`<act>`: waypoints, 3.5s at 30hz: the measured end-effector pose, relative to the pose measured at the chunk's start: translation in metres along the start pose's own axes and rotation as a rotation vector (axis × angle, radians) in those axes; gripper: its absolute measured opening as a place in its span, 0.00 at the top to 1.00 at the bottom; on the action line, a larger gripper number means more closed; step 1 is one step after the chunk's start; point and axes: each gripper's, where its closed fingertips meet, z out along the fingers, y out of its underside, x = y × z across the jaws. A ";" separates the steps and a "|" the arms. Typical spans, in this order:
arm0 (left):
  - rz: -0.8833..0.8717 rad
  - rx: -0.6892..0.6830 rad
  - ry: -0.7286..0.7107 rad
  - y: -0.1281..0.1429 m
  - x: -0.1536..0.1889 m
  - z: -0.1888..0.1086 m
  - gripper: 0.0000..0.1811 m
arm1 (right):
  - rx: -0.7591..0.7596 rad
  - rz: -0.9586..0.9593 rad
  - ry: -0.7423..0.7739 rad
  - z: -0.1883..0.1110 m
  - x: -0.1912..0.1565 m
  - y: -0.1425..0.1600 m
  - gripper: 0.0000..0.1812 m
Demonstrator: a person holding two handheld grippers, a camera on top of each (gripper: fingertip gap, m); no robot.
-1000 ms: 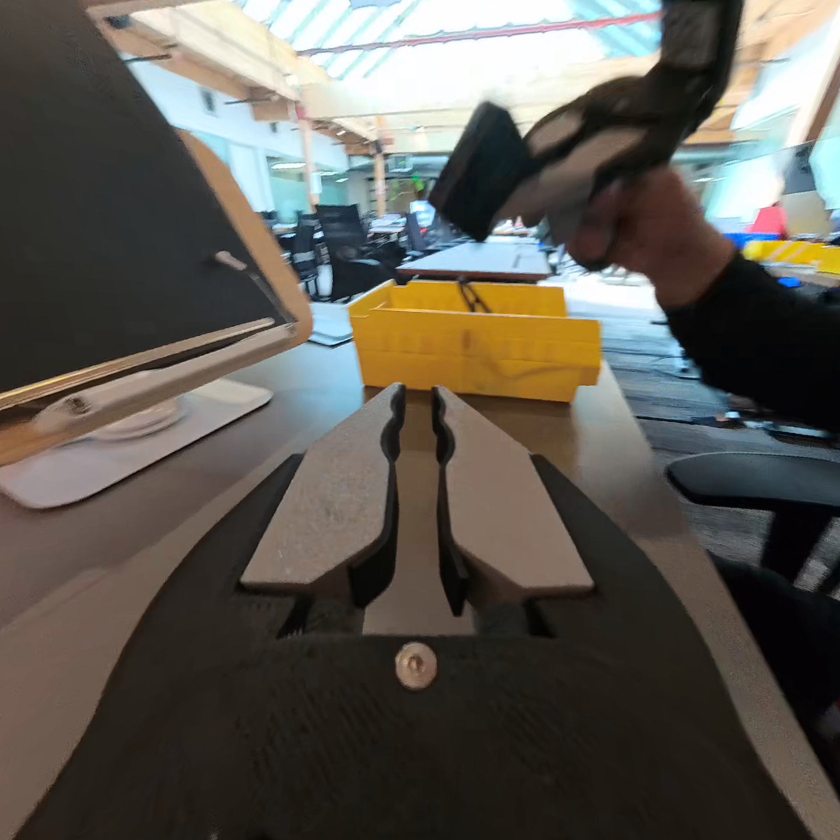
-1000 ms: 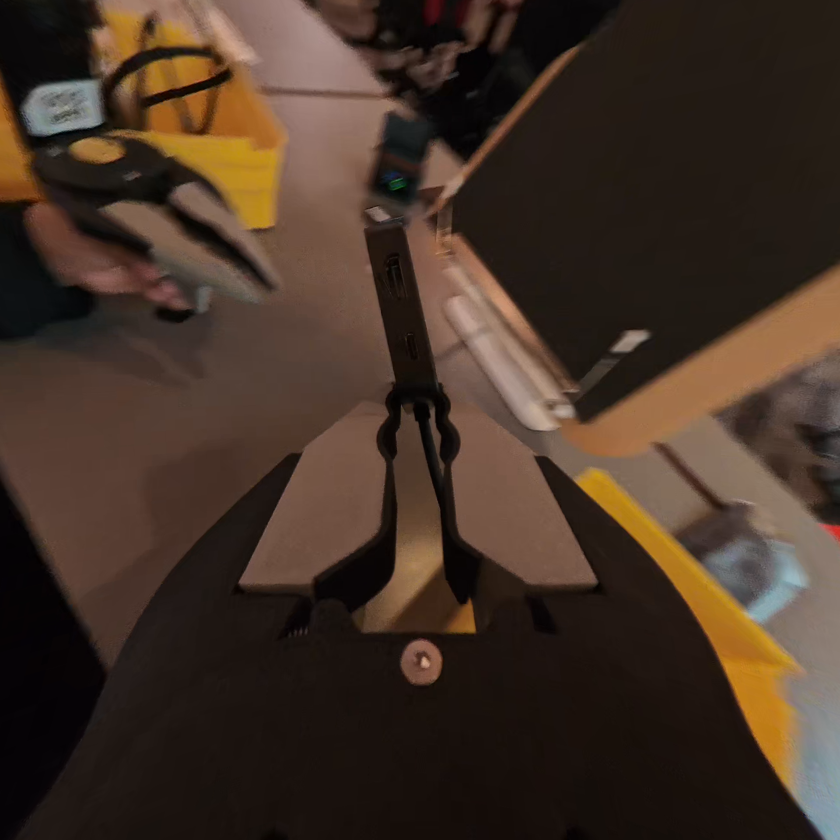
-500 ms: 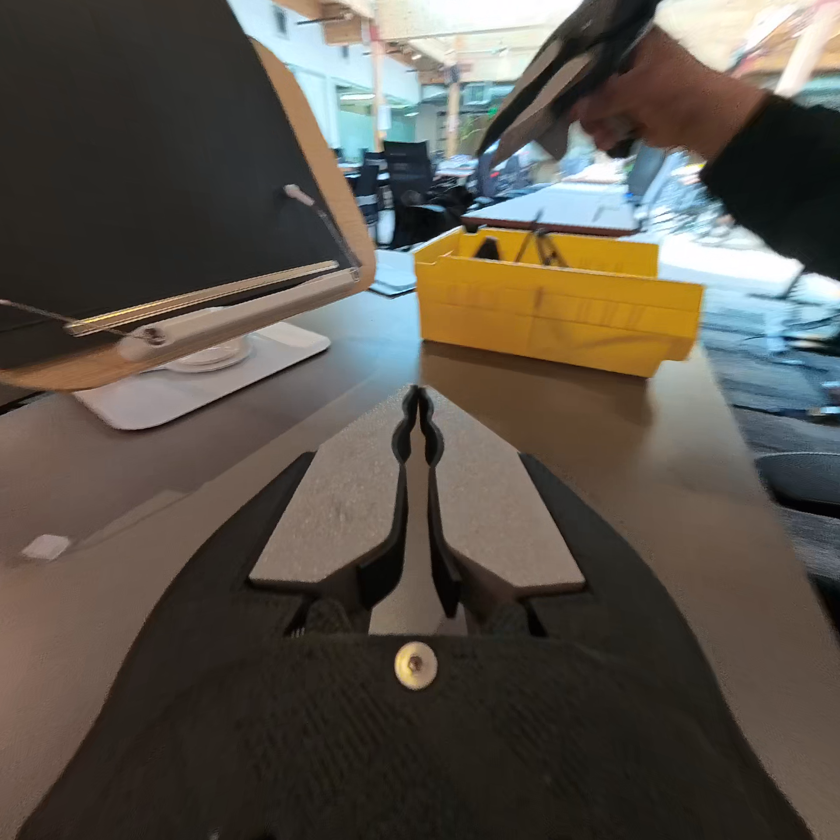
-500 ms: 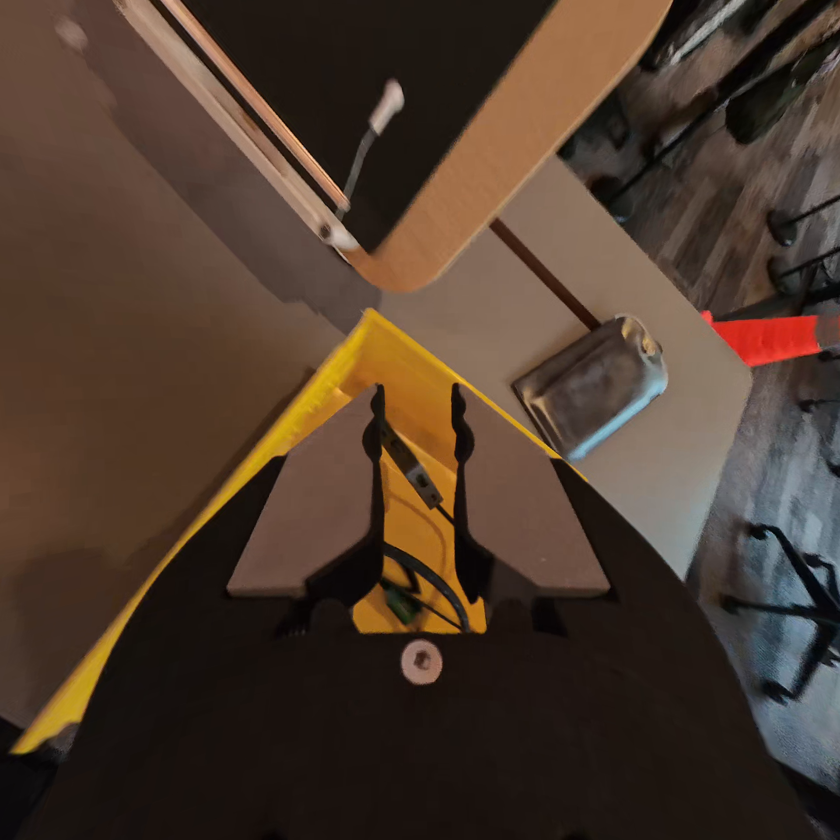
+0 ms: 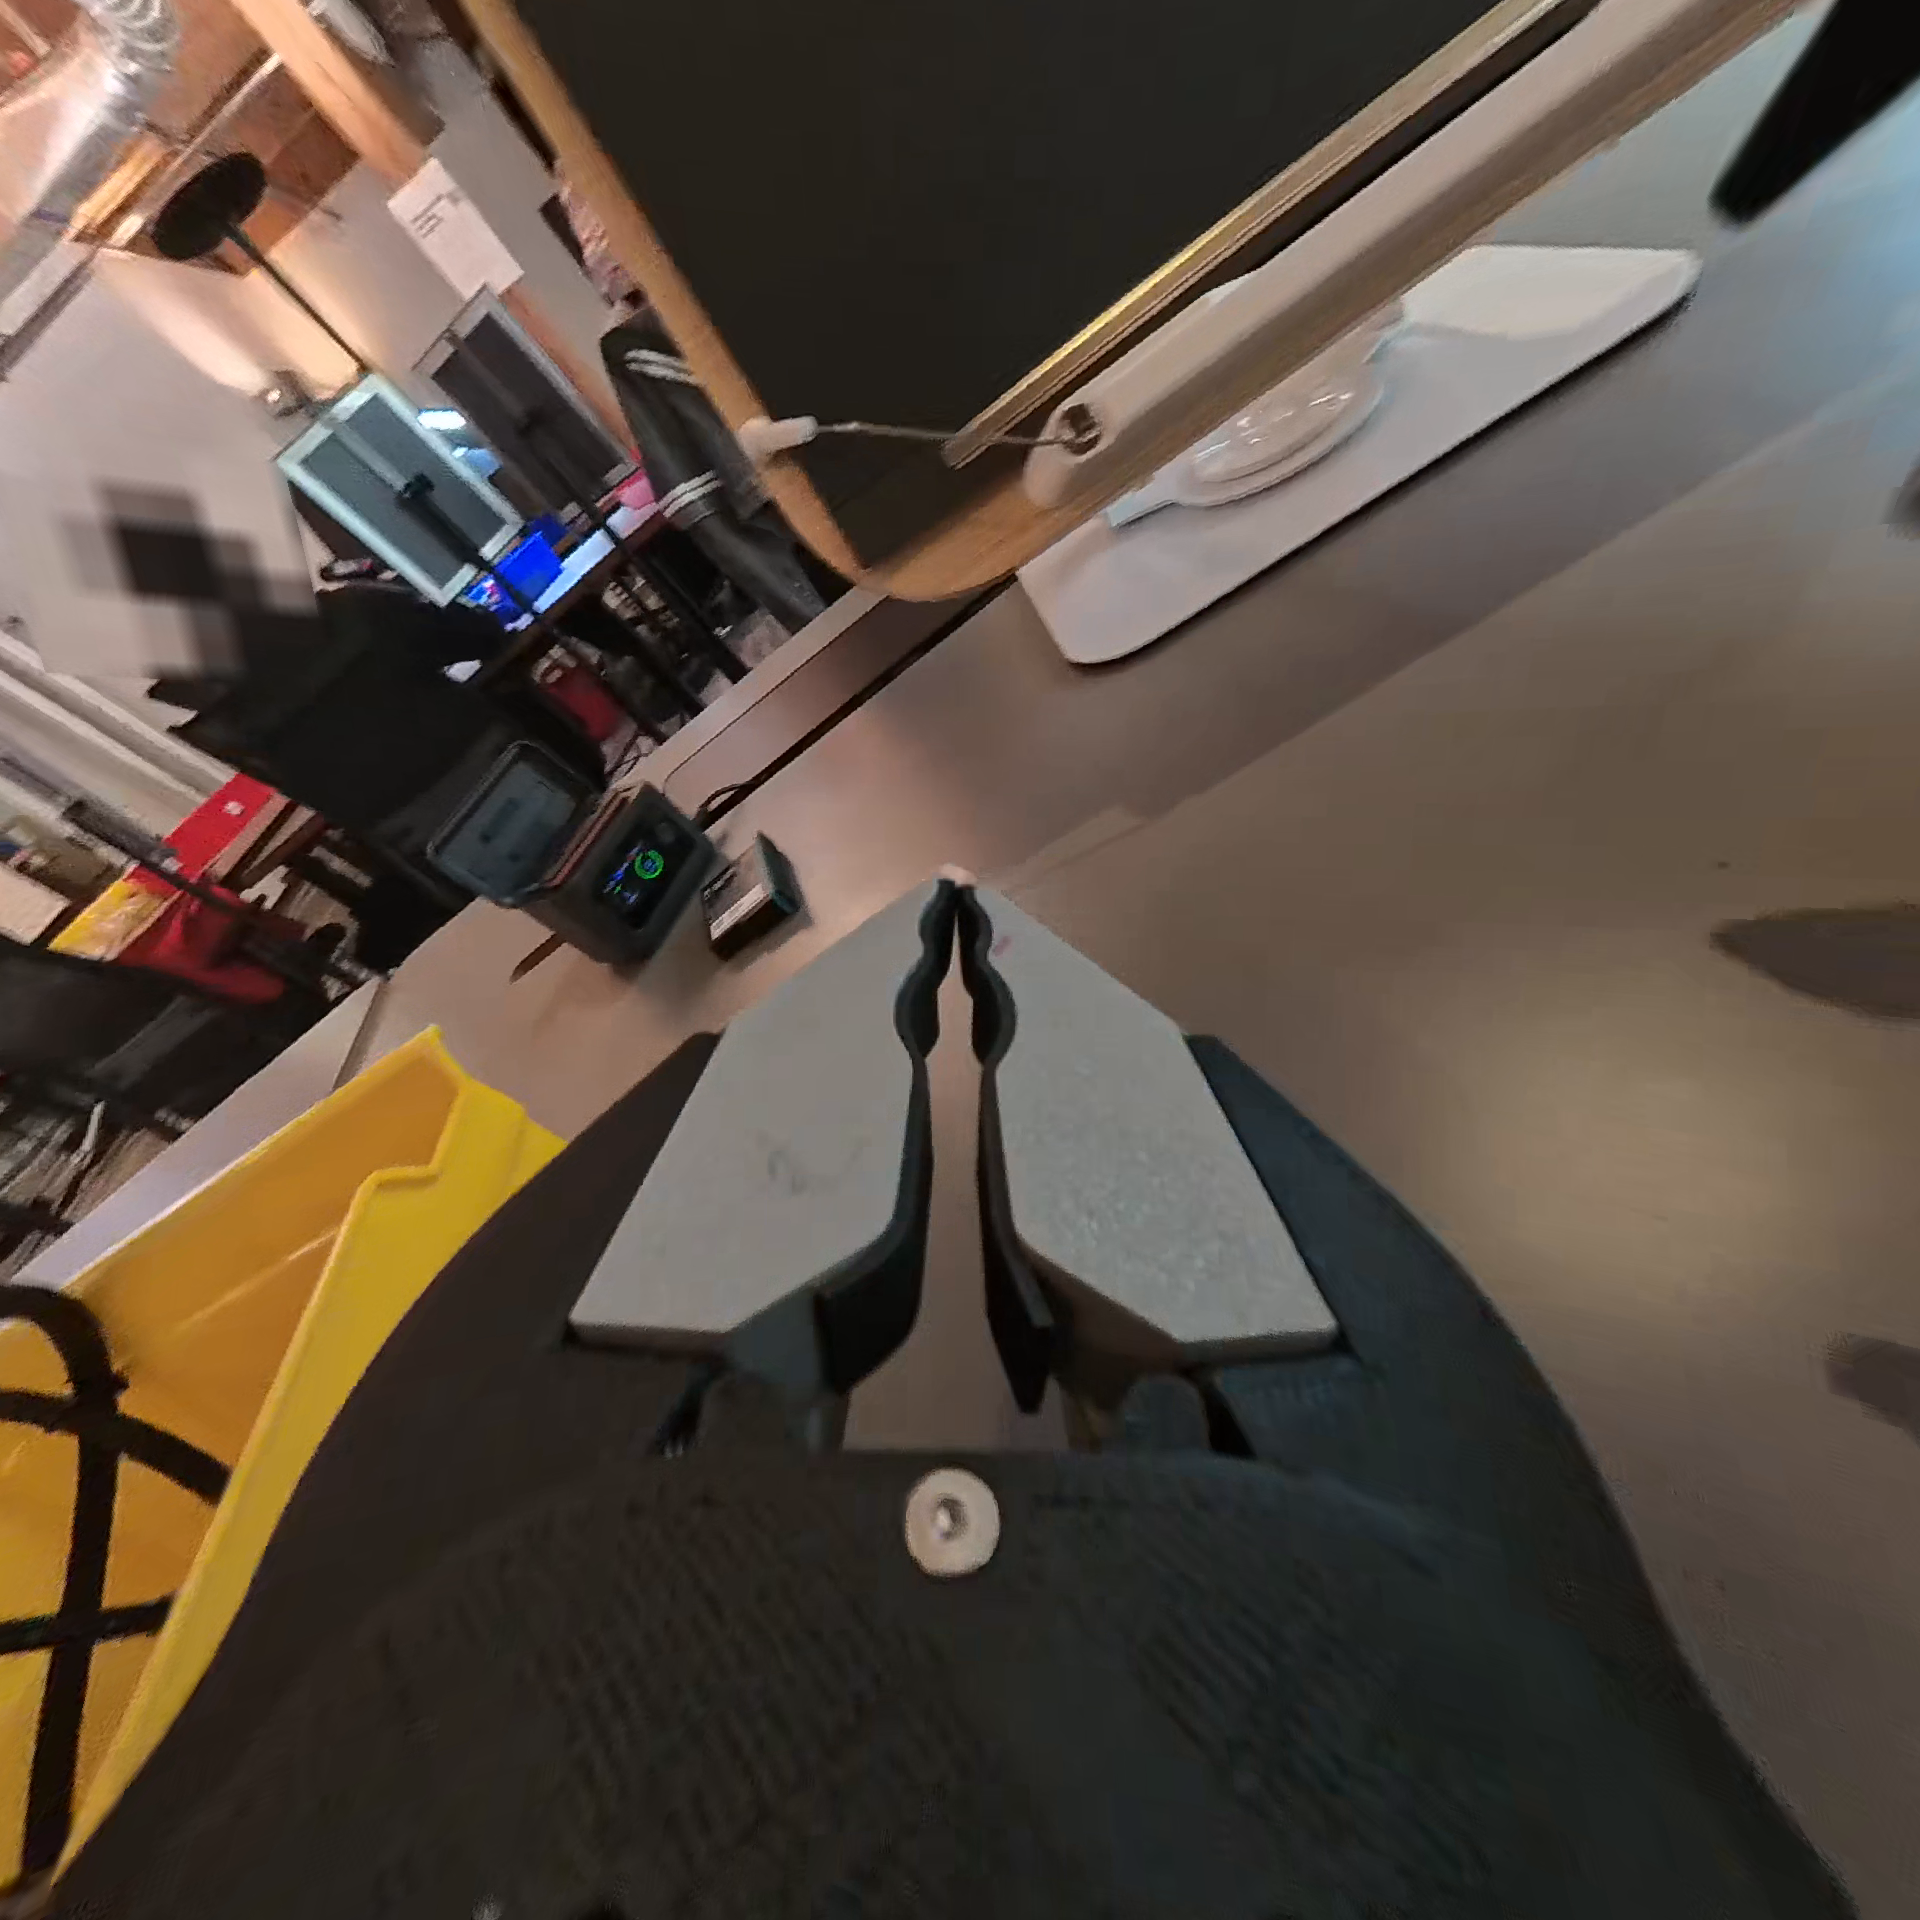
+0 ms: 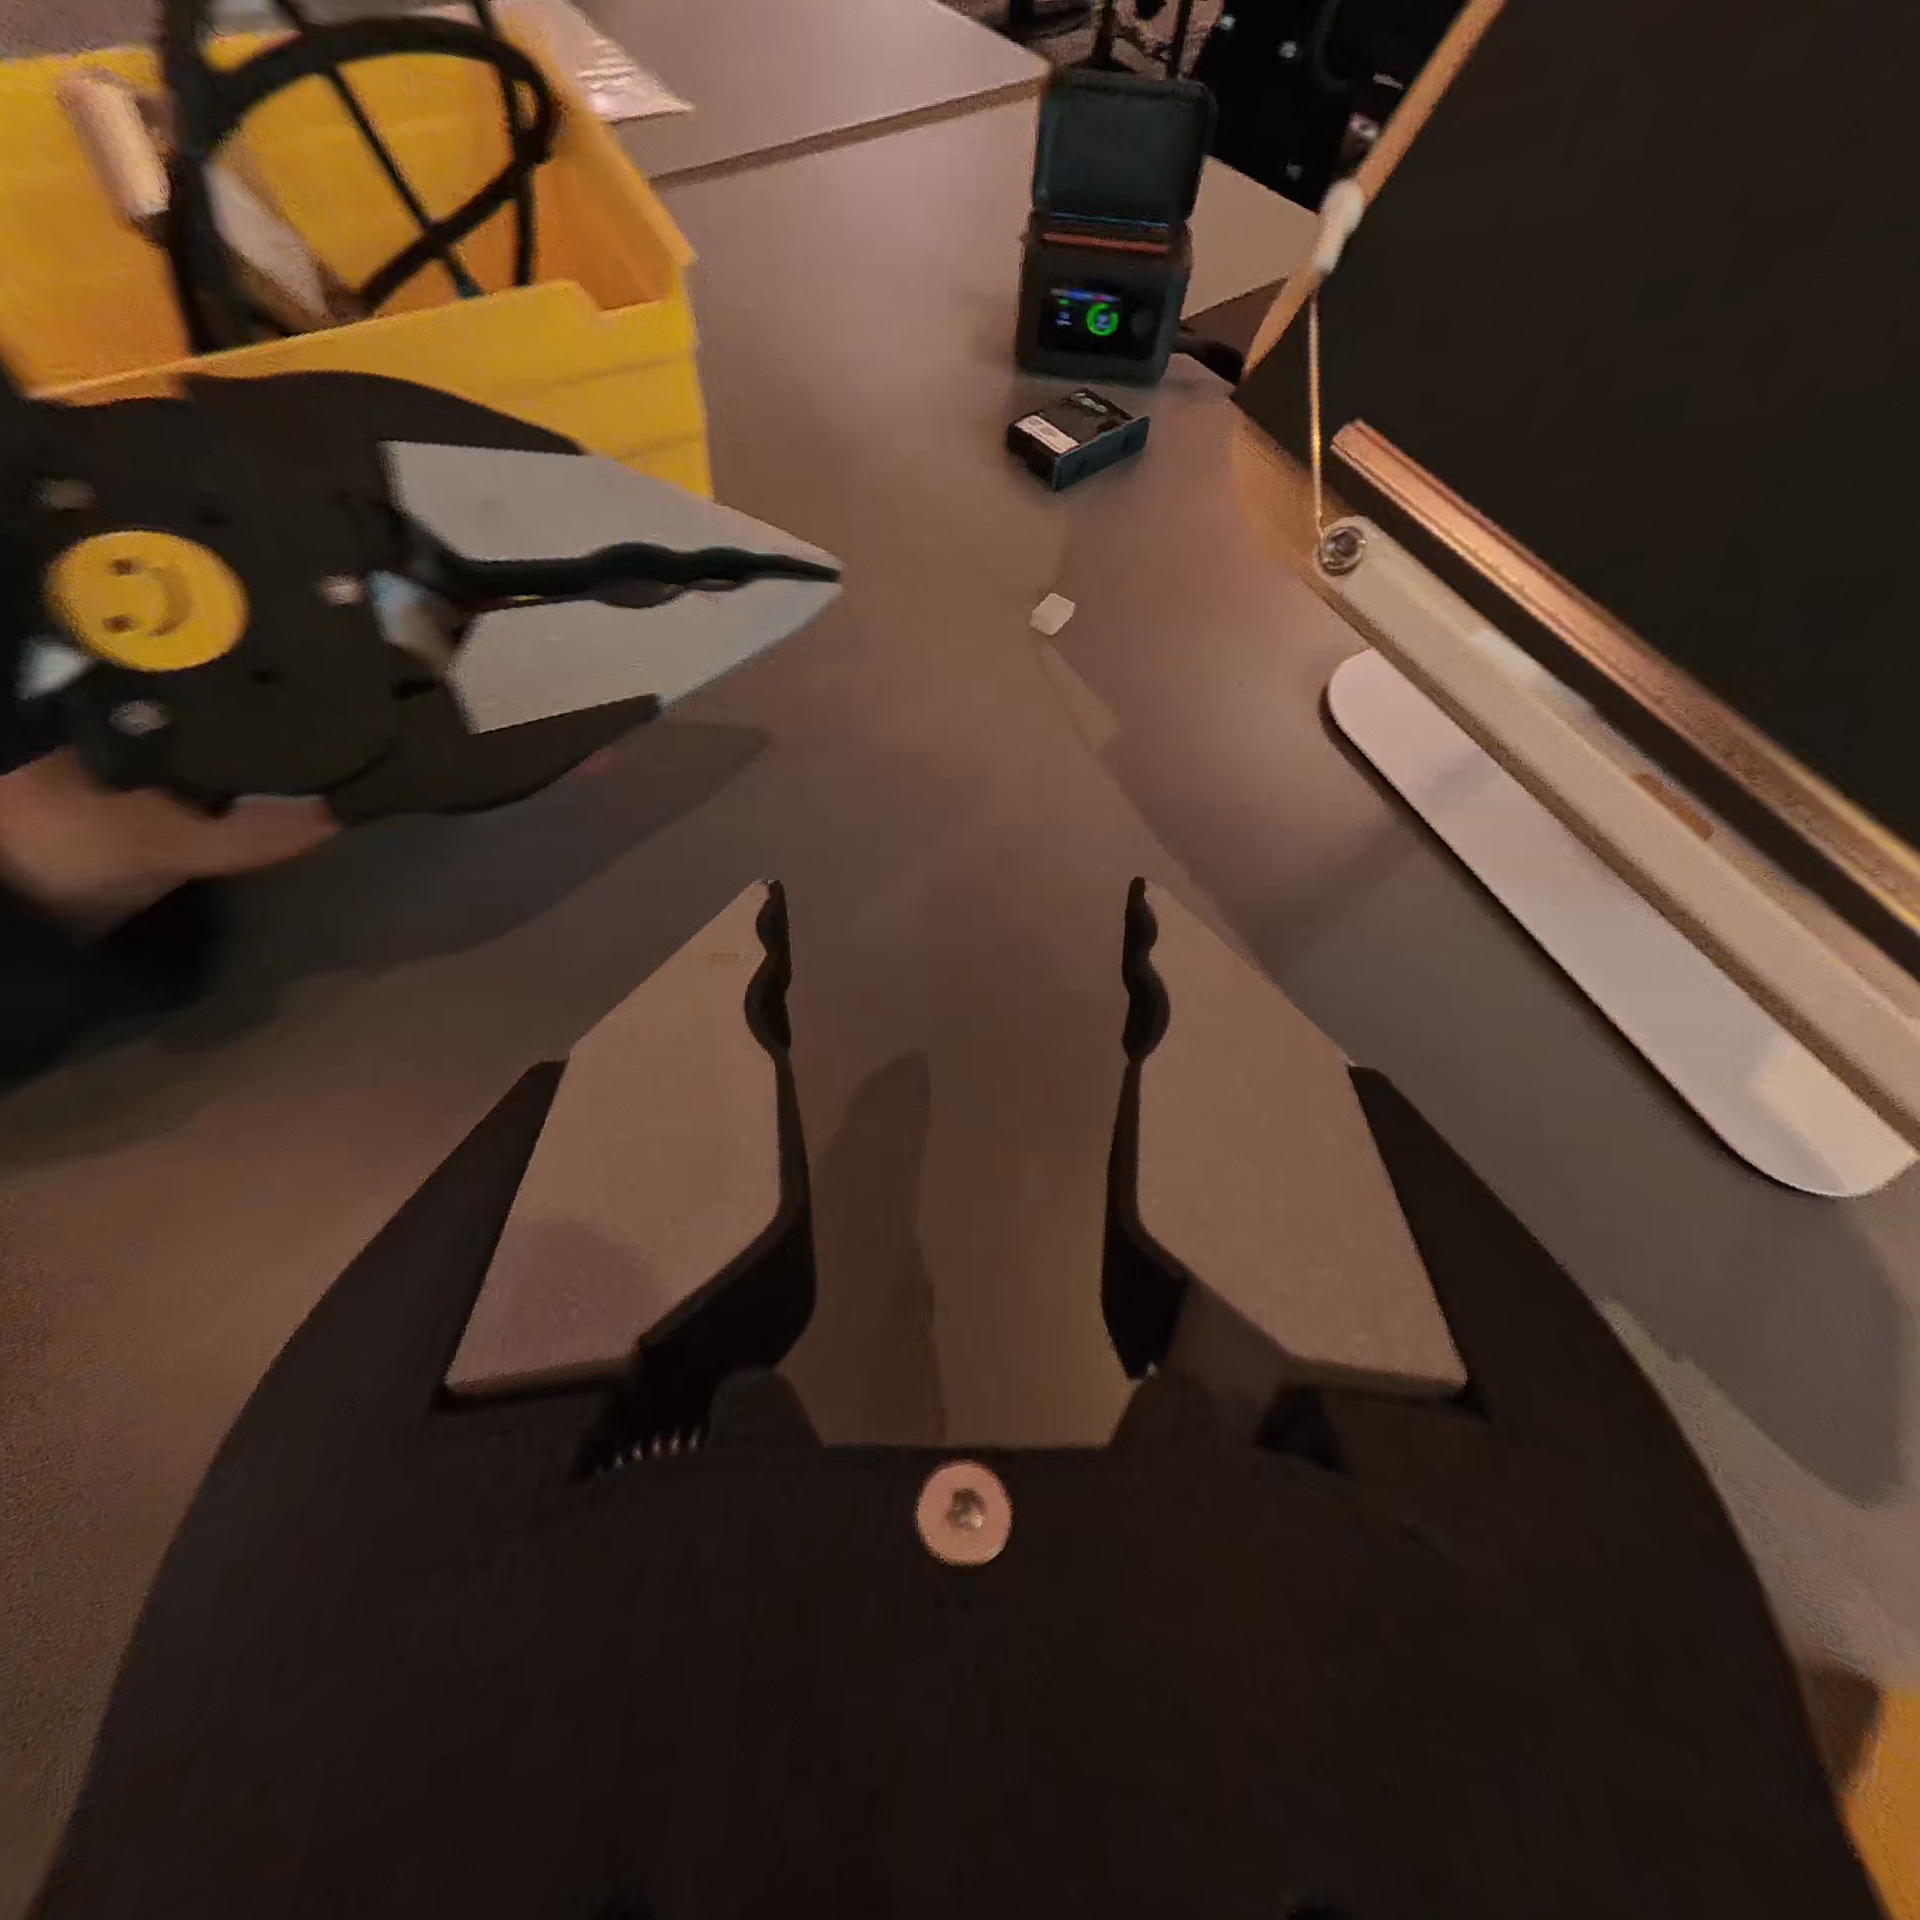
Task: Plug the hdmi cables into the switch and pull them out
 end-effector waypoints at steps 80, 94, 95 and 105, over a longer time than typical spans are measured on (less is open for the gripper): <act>-0.297 0.109 0.189 -0.038 0.033 -0.059 0.93 | 0.034 0.146 -0.037 0.066 0.021 0.021 0.65; -0.504 -0.375 -0.202 0.061 -0.240 -0.143 0.84 | 0.021 0.137 -0.044 0.068 0.019 0.022 0.66; -0.555 -0.460 -0.184 0.084 -0.242 -0.140 0.82 | 0.020 0.140 -0.046 0.068 0.019 0.022 0.66; -0.556 -0.839 -0.232 0.163 -0.243 -0.117 0.76 | 0.015 0.139 -0.046 0.068 0.019 0.023 0.67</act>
